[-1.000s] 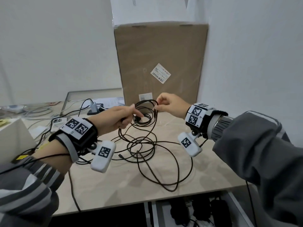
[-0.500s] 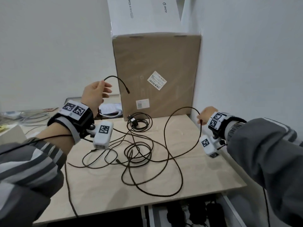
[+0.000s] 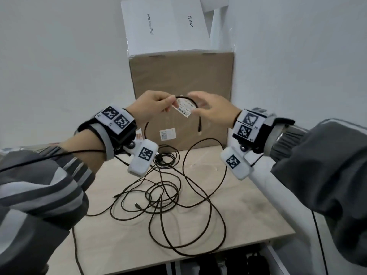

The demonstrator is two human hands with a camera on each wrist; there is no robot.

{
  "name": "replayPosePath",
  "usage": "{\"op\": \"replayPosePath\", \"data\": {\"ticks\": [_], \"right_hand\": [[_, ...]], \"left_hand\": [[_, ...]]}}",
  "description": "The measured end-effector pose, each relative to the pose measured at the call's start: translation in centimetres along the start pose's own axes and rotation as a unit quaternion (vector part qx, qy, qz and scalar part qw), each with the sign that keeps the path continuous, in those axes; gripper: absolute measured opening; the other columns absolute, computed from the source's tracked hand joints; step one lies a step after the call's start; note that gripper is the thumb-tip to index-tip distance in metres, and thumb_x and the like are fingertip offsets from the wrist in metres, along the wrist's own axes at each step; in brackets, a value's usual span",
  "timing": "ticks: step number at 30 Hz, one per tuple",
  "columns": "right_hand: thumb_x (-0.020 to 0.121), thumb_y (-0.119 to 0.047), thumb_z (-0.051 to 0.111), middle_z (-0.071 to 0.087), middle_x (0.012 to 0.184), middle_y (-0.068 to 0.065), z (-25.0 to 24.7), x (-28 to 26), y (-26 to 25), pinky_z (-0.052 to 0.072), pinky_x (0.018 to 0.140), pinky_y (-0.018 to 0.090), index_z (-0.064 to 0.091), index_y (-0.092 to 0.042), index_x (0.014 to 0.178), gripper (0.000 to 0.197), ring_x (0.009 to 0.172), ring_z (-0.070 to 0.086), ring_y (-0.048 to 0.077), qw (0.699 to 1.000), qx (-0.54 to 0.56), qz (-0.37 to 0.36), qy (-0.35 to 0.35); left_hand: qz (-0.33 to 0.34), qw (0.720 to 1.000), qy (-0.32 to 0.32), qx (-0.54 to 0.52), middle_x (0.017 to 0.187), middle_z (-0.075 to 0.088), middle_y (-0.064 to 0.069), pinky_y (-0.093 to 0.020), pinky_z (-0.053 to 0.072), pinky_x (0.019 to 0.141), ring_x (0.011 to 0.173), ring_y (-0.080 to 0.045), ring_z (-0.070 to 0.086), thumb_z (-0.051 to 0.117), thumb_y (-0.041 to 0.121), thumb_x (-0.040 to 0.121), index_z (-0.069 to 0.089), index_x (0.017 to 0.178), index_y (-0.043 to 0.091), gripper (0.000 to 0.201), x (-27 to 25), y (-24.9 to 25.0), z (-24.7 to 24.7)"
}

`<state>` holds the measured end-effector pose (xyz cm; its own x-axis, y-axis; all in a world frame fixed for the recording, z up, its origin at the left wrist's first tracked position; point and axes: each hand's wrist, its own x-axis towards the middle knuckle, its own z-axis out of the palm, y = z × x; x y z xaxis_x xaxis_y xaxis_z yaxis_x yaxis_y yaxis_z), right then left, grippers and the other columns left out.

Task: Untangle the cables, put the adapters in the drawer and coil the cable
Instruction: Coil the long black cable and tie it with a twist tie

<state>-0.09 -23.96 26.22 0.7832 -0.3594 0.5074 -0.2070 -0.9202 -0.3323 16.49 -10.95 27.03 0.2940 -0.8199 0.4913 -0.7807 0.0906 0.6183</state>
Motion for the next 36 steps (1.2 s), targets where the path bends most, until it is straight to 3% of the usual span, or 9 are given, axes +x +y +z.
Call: {"op": "replayPosePath", "data": {"ticks": [3, 7, 12, 16, 21, 24, 27, 30, 36], "right_hand": [[0.096, -0.017, 0.05, 0.071, 0.088, 0.002, -0.9, 0.9, -1.4, 0.042, 0.059, 0.006, 0.066, -0.011, 0.105, 0.019, 0.078, 0.067, 0.016, 0.999, 0.027, 0.029, -0.017], [0.097, -0.009, 0.046, 0.071, 0.089, 0.018, -0.9, 0.1, -0.3, 0.058, 0.069, 0.031, 0.063, -0.004, 0.088, 0.019, 0.079, 0.072, 0.029, 0.956, 0.253, 0.136, 0.062], [0.099, -0.009, 0.043, 0.069, 0.092, 0.018, 0.9, -1.3, 0.6, 0.053, 0.051, 0.017, 0.059, -0.007, 0.084, 0.022, 0.075, 0.07, 0.022, 0.896, 0.375, 0.196, 0.132], [0.098, -0.007, 0.043, 0.067, 0.079, 0.012, 3.0, -1.6, 0.8, 0.056, 0.057, 0.02, 0.059, -0.007, 0.077, 0.027, 0.066, 0.068, 0.017, 0.843, 0.444, 0.239, 0.189], [0.099, -0.006, 0.04, 0.065, 0.08, 0.011, 4.3, -1.7, 0.9, 0.057, 0.061, 0.021, 0.057, -0.005, 0.08, 0.025, 0.067, 0.068, 0.015, 0.788, 0.515, 0.266, 0.208], [0.093, -0.007, 0.051, 0.065, 0.108, 0.012, 4.0, -2.2, 2.0, 0.056, 0.084, 0.033, 0.058, -0.01, 0.097, 0.009, 0.089, 0.066, 0.018, 0.883, 0.356, 0.261, 0.159], [0.086, -0.015, 0.065, 0.042, 0.146, 0.004, 2.5, -2.9, 2.4, 0.028, 0.112, 0.03, 0.04, -0.016, 0.139, 0.058, 0.134, 0.04, 0.017, 0.994, 0.041, 0.078, 0.062], [0.092, -0.026, 0.057, 0.056, 0.134, 0.0, 1.9, -2.8, 0.9, 0.038, 0.102, 0.04, 0.052, -0.02, 0.132, 0.041, 0.124, 0.05, 0.018, 0.99, -0.108, -0.077, -0.038], [0.099, -0.025, 0.048, 0.067, 0.106, 0.006, 2.2, -2.9, 1.0, 0.049, 0.085, 0.037, 0.061, -0.015, 0.119, 0.026, 0.087, 0.066, 0.02, 0.999, 0.018, 0.003, -0.047]], "left_hand": [[0.025, 0.999, 0.018, 0.012, 0.062, 0.051, 0.011, -0.01, 0.035, 0.056, 0.053, 0.005, 0.043, 0.051, 0.03, 0.097, 0.071, 0.084, 0.019, 0.026, 0.6, 1.8, 0.8], [0.008, 0.998, 0.052, -0.017, 0.06, 0.05, 0.013, -0.013, 0.035, 0.054, 0.049, 0.003, 0.042, 0.051, 0.026, 0.097, 0.07, 0.089, 0.015, 0.023, 0.5, 1.3, 1.6], [-0.068, 0.997, 0.034, -0.023, 0.072, 0.055, 0.011, -0.016, 0.037, 0.054, 0.062, -0.005, 0.048, 0.043, 0.031, 0.1, 0.068, 0.102, 0.014, 0.03, -0.8, -0.1, 4.4], [-0.085, 0.996, -0.015, -0.038, 0.104, 0.066, -0.001, -0.018, 0.042, 0.06, 0.082, -0.011, 0.059, 0.049, 0.044, 0.095, 0.059, 0.111, 0.015, 0.035, -1.6, 0.5, 6.4], [-0.086, 0.99, -0.084, -0.072, 0.074, 0.066, -0.001, -0.018, 0.04, 0.053, 0.054, -0.007, 0.05, 0.059, 0.018, 0.093, 0.06, 0.102, 0.013, 0.011, -2.1, 0.4, 7.2], [-0.092, 0.989, -0.119, -0.013, 0.062, 0.056, 0.005, -0.022, 0.035, 0.055, 0.052, -0.008, 0.042, 0.055, 0.018, 0.095, 0.062, 0.096, 0.013, 0.008, -1.9, 0.1, 6.4], [-0.083, 0.969, -0.197, 0.126, 0.064, 0.059, 0.01, -0.018, 0.036, 0.055, 0.056, -0.007, 0.046, 0.057, 0.024, 0.094, 0.065, 0.094, 0.016, 0.011, -1.6, 0.8, 5.2], [-0.065, 0.954, -0.224, 0.187, 0.055, 0.06, 0.015, -0.008, 0.036, 0.053, 0.051, 0.002, 0.047, 0.059, 0.022, 0.092, 0.065, 0.075, 0.02, 0.018, -1.1, 1.8, 4.6], [-0.067, 0.993, -0.089, 0.025, 0.069, 0.07, -0.008, -0.021, 0.04, 0.055, 0.052, -0.007, 0.047, 0.074, 0.033, 0.08, 0.068, 0.069, 0.013, 0.024, -0.8, 0.9, 4.5]]}}
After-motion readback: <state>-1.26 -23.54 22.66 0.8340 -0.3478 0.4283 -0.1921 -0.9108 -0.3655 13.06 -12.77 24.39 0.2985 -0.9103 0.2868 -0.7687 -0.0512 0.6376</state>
